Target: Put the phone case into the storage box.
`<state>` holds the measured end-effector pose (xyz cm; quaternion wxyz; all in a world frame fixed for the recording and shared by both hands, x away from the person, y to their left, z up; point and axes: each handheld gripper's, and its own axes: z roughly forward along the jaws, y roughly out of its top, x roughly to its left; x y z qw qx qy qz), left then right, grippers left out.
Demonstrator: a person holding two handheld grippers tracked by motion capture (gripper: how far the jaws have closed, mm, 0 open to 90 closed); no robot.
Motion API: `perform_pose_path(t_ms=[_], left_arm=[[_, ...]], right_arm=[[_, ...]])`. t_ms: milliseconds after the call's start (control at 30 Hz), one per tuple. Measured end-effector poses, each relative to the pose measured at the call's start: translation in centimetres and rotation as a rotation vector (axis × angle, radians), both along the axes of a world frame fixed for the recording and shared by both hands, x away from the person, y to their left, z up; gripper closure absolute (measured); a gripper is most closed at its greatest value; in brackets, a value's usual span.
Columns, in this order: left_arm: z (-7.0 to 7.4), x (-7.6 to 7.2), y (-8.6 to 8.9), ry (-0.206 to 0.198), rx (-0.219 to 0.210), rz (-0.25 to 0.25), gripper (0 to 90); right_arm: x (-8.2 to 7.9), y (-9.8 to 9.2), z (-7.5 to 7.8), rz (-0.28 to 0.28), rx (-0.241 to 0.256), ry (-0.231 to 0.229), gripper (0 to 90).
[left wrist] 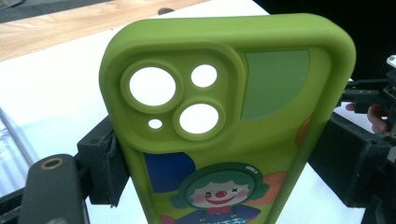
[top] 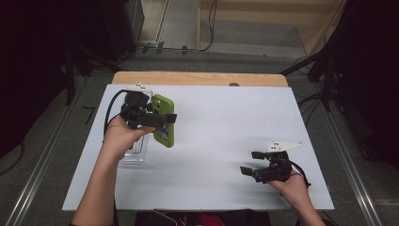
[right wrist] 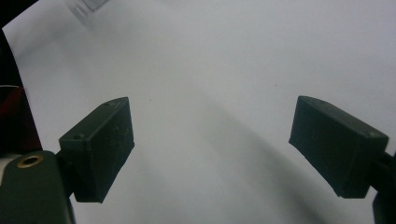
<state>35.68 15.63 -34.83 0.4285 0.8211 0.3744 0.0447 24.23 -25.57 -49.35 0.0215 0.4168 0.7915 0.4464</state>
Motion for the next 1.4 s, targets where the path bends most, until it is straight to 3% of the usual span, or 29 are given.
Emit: perform_pose_path(t_ms=[533,1400], left_arm=[[0.9,0.0,2.0,-0.027,0.004,0.07,17.0],[1.1,1.1,5.2,-0.057,-0.008,0.269,17.0]], right_arm=[[0.0,0.1,0.0,0.007,-0.008,0.003,11.7],[0.0,0.2,0.0,0.006,-0.001,0.0,11.8]])
